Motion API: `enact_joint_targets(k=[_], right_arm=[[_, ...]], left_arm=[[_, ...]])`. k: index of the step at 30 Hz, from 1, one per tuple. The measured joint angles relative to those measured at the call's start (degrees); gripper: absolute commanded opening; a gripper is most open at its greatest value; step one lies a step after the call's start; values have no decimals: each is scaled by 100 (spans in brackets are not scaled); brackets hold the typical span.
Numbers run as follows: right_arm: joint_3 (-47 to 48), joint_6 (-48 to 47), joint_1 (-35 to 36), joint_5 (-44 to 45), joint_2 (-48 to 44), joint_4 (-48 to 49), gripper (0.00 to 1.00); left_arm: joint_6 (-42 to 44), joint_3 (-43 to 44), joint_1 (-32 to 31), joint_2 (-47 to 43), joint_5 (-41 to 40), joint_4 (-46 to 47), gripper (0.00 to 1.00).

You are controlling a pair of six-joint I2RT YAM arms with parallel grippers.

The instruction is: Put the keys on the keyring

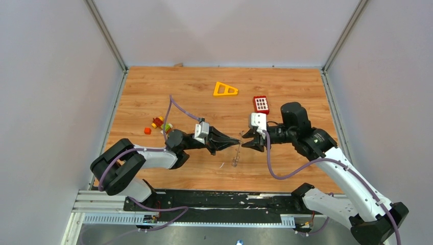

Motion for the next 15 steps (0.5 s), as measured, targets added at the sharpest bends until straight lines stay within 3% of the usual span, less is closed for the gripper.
enact_joint_targets(k=[15], right_arm=[[-358,-11,-2,-153,50,289,25]], left_arm=[[-61,0,-17,0,-13,28,0]])
